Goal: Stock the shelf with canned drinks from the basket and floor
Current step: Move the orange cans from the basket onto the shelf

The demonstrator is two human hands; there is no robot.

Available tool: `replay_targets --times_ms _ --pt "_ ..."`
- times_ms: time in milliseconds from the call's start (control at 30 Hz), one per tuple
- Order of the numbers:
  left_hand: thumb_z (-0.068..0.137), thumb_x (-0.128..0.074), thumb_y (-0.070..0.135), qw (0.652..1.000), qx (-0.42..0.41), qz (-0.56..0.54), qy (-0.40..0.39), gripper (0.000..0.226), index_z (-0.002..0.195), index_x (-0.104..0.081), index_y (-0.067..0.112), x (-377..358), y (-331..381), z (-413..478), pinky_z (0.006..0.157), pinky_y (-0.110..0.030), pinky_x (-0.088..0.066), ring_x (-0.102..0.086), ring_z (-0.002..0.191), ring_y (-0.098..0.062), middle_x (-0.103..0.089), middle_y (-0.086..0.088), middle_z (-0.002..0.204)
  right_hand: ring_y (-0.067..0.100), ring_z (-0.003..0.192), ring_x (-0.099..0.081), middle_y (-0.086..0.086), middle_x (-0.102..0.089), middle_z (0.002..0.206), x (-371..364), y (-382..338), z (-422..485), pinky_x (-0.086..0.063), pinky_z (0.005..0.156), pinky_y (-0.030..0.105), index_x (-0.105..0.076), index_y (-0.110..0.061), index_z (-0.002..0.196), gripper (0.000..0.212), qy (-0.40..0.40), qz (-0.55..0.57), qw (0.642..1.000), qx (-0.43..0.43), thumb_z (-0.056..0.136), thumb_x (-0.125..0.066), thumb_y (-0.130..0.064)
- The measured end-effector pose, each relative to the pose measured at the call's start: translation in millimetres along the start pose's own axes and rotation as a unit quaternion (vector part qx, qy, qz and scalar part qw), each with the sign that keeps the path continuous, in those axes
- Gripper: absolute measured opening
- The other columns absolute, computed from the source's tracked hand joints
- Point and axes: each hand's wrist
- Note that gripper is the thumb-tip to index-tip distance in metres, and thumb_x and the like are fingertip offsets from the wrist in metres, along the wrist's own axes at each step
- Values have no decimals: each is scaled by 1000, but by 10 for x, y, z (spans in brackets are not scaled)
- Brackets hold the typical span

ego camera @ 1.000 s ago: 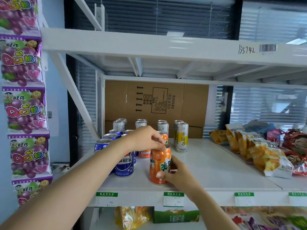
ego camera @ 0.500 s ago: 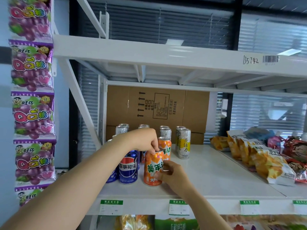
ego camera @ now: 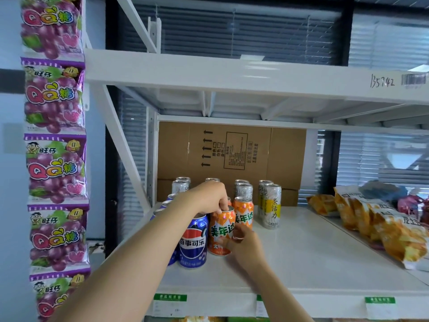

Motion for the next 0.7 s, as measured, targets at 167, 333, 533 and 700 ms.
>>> replay_targets --times_ms 167,333,533,700 --pt "88 -67 5 1000 1 -14 7 26 113 -72 9 -27 -59 47 95 -32 -51 -63 108 -16 -70 -6 119 12 96 -66 -7 -71 105 15 21 53 -53 86 32 -63 -19 115 57 17 32 999 -4 66 -88 -32" --pt "88 -66 5 1000 -1 -10 8 28 115 -71 10 -22 -70 44 98 -34 -51 -63 110 -17 -69 -4 119 10 101 -66 -2 -70 112 41 20 49 -53 87 24 -60 -14 121 52 -39 78 996 4 74 -82 -9" --pt "89 -64 4 1000 2 -15 12 28 116 -71 10 -59 -96 70 98 -33 -51 -62 111 -17 -69 -5 120 6 98 -64 -6 -69 107 31 33 43 -54 90 29 -60 -14 119 45 -26 72 997 7 79 -74 0" --pt "89 -65 3 1000 7 -22 20 28 115 -72 10 -83 -114 104 96 -28 -49 -62 113 -16 -69 -4 120 15 104 -65 1 -70 114 8 65 78 -51 92 31 -60 -11 125 49 -13 65 998 10 79 -75 -2"
Point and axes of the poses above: each hand's wrist, its own z-axis towards the middle knuckle, its own x-axis out of the back of the hand, y = z × x
